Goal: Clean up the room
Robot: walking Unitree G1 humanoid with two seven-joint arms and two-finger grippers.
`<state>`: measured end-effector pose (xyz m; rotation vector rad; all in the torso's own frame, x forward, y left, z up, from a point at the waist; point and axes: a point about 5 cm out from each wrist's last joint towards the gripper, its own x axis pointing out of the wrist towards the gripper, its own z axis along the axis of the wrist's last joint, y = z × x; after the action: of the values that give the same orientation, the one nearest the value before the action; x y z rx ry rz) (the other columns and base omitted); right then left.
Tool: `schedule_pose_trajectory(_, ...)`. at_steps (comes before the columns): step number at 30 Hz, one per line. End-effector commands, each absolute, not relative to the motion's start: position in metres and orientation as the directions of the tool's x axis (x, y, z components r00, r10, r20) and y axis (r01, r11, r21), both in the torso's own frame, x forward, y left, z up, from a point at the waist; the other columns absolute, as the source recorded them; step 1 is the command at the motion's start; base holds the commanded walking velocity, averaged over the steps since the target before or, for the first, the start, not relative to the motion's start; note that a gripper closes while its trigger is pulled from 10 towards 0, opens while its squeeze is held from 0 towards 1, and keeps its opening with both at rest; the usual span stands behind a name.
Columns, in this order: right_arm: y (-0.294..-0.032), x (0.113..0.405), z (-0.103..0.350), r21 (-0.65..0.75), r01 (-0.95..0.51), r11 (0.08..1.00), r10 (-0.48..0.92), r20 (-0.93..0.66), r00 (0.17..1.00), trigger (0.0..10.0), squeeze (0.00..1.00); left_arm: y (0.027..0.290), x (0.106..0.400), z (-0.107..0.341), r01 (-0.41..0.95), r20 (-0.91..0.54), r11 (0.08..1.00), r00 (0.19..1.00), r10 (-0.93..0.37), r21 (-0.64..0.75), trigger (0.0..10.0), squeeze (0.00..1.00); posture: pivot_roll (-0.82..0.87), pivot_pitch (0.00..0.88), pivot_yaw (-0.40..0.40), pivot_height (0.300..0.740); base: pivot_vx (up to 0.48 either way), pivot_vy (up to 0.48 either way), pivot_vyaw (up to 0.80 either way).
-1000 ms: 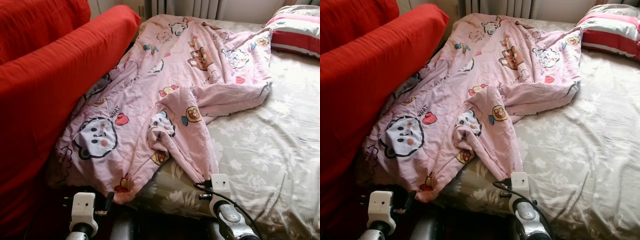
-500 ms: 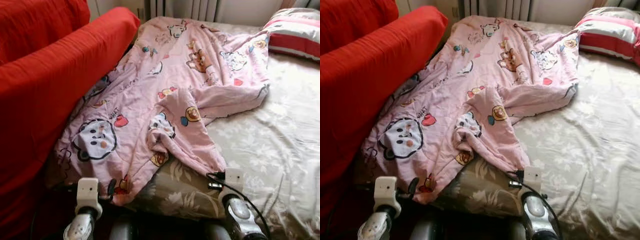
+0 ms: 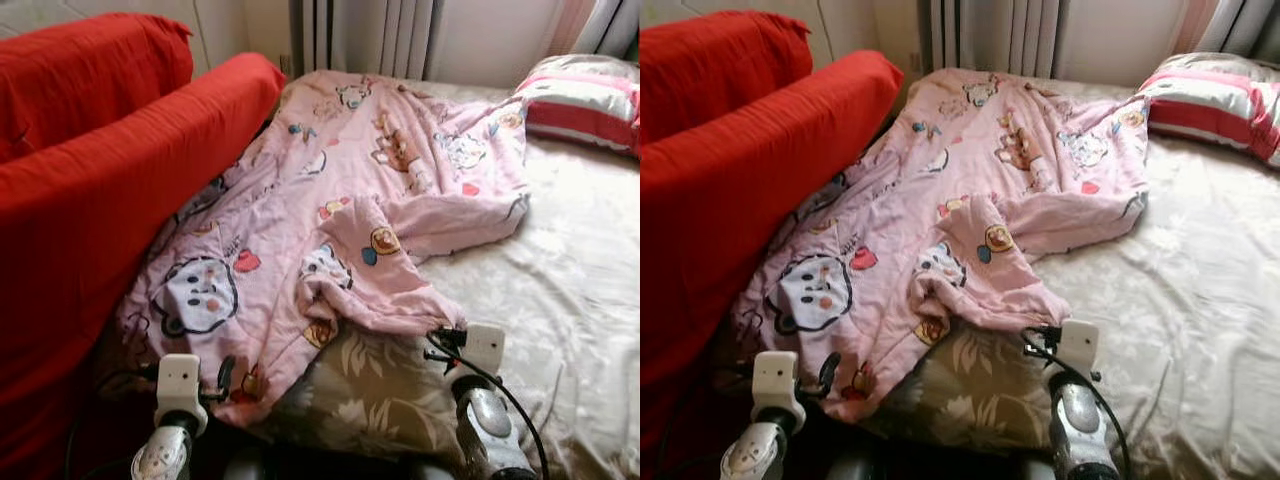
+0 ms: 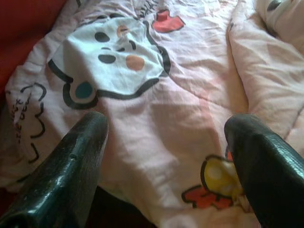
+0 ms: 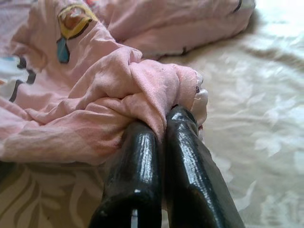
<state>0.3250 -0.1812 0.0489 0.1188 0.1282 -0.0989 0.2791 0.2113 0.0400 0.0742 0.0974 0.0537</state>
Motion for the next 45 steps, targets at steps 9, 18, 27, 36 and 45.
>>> schedule_pose_trajectory(9,-0.181,0.320,0.048,0.109,0.102,0.989,-0.091,-0.101,0.991,10.0,0.00,0.210,0.267,0.027,-0.068,-0.118,0.996,0.990,0.075,0.066,10.0,0.00,0.04,0.117,-0.005,0.671,0.000,0.000,0.00)
schedule_pose_trajectory(18,-0.180,0.322,0.050,0.108,0.100,0.989,-0.090,-0.091,0.992,10.0,0.00,0.206,0.272,0.028,-0.056,-0.116,0.997,0.991,0.063,0.058,10.0,0.00,0.03,0.114,-0.002,0.711,0.000,0.000,0.00)
schedule_pose_trajectory(27,-0.188,0.319,0.050,0.108,0.131,0.985,-0.123,-0.079,0.989,10.0,0.00,0.204,0.274,0.028,-0.047,-0.115,0.997,0.992,0.053,0.055,10.0,0.00,0.01,0.131,0.005,0.740,0.000,0.000,0.00)
schedule_pose_trajectory(36,-0.184,0.322,0.052,0.112,0.121,0.986,-0.112,-0.082,0.990,10.0,0.00,0.199,0.278,0.029,-0.039,-0.110,0.998,0.993,0.044,0.049,10.0,0.00,0.02,0.128,-0.005,0.740,0.000,0.000,0.00)
schedule_pose_trajectory(45,-0.183,0.321,0.046,0.087,0.129,0.988,-0.116,-0.138,0.984,10.0,0.00,0.197,0.276,0.027,-0.031,-0.110,0.999,0.993,0.036,0.043,10.0,0.00,0.02,0.135,-0.008,0.740,0.000,0.000,0.00)
